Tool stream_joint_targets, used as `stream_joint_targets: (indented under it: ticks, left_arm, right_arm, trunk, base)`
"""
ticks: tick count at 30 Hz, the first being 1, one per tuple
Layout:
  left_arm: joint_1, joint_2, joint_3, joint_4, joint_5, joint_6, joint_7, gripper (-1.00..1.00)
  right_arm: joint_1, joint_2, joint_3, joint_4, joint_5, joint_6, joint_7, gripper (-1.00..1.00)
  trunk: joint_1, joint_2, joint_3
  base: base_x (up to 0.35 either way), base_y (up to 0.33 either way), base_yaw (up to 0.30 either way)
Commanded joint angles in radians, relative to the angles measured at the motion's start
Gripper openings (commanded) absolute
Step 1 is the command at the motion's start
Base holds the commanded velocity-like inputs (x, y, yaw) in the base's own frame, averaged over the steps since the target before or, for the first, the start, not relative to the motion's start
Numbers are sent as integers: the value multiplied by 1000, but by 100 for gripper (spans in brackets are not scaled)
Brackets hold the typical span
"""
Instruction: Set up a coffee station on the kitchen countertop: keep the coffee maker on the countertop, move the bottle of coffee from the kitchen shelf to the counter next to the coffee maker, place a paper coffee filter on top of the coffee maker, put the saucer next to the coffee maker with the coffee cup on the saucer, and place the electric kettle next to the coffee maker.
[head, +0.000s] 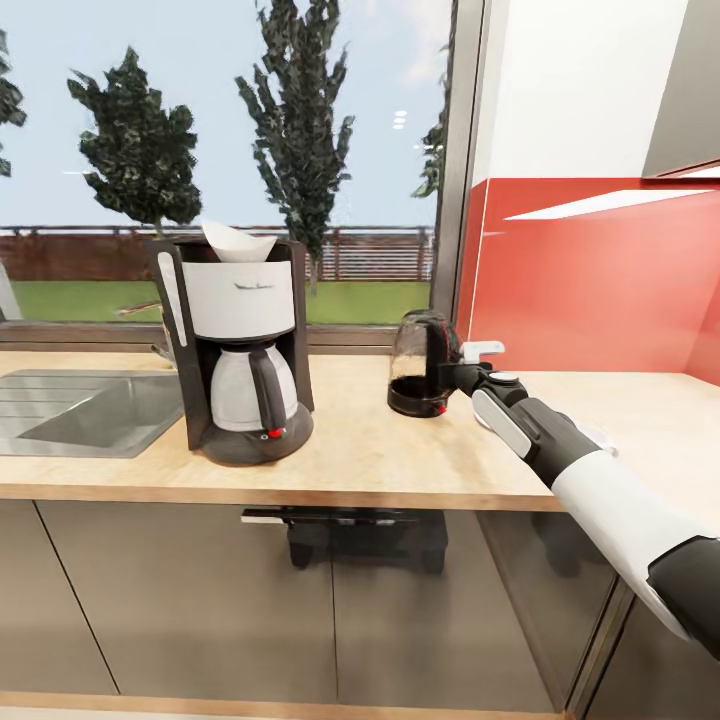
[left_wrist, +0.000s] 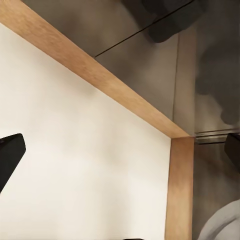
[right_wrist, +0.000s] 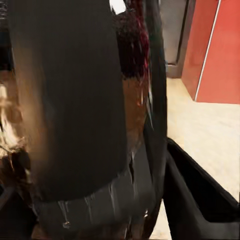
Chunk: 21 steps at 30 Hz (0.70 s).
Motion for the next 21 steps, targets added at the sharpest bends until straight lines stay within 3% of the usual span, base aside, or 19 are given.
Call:
stream_joint_targets:
  ticks: [1,17,21]
  left_arm:
    - [-1,0,8,1,-8,-6,-2,100]
    - [-1,0,7,1,-8,-6,-8,100]
    - [-1,0,6,1,-7,-6,-8,100]
  right_arm:
    - [-1,-1,6,-3,-17,-1,-9,-100]
    - [-1,-1,4,-2,-17,1,-7,-100]
    - [-1,-1,4,-2,-17,1,-7,-100]
  trunk:
    - [0,-1,-1]
    - [0,-1,-1]
    - [-15,27,11]
  base:
    - [0,0,0]
    - [0,0,0]
    - [0,0,0]
